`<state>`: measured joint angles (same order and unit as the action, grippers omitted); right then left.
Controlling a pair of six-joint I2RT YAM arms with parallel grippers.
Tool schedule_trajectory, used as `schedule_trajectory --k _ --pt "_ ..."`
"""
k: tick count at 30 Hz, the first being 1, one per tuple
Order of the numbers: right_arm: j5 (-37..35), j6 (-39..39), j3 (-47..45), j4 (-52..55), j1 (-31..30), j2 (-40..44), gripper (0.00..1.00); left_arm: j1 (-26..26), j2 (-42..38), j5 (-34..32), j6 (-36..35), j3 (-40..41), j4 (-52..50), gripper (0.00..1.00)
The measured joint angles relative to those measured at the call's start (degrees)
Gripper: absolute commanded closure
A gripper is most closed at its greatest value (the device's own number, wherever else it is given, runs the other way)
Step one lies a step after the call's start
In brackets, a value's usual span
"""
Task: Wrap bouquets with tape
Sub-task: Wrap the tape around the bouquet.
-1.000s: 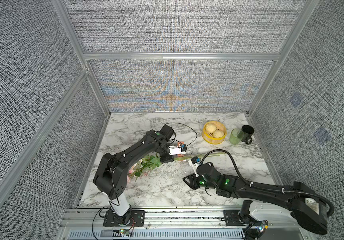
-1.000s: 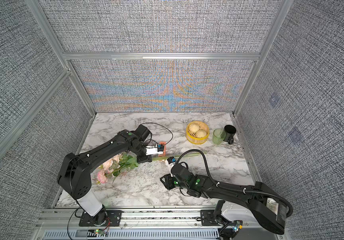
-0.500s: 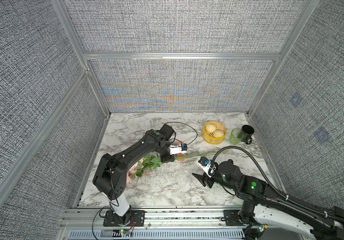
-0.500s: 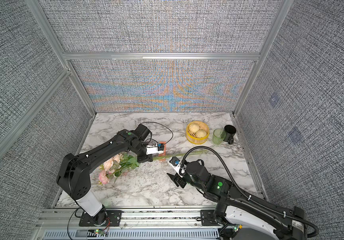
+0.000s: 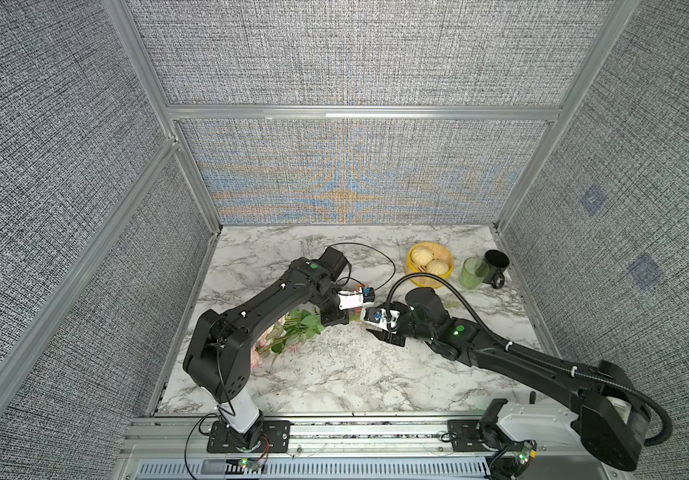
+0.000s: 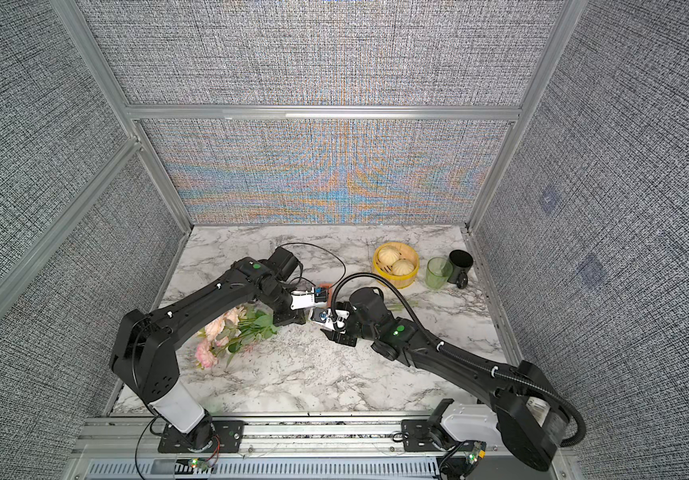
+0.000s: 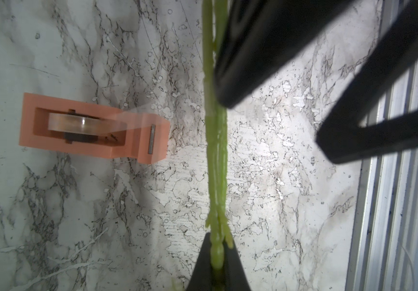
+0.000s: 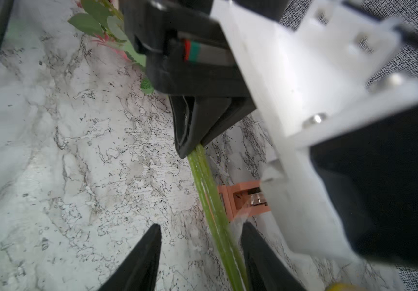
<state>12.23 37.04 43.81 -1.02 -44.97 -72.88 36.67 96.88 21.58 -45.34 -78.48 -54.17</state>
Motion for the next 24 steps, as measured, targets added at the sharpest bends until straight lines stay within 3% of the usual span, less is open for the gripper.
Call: schedule_trajectory --k 9,18,24 --pt "1.09 6.67 1.05 -2.16 1.40 -4.98 0.56 -0.02 0.55 0.90 -0.74 -1.66 -2.08 1.00" --pt "-1.73 12.02 1.42 -2.91 0.92 -7.21 0.74 -0.02 2.34 2.67 -1.60 -3.93 -5.05 1.00" --pt "-4.50 16.22 1.20 -3.48 -0.70 -7.32 0.92 -0.15 3.96 2.71 -2.25 -6.47 -7.85 1.00"
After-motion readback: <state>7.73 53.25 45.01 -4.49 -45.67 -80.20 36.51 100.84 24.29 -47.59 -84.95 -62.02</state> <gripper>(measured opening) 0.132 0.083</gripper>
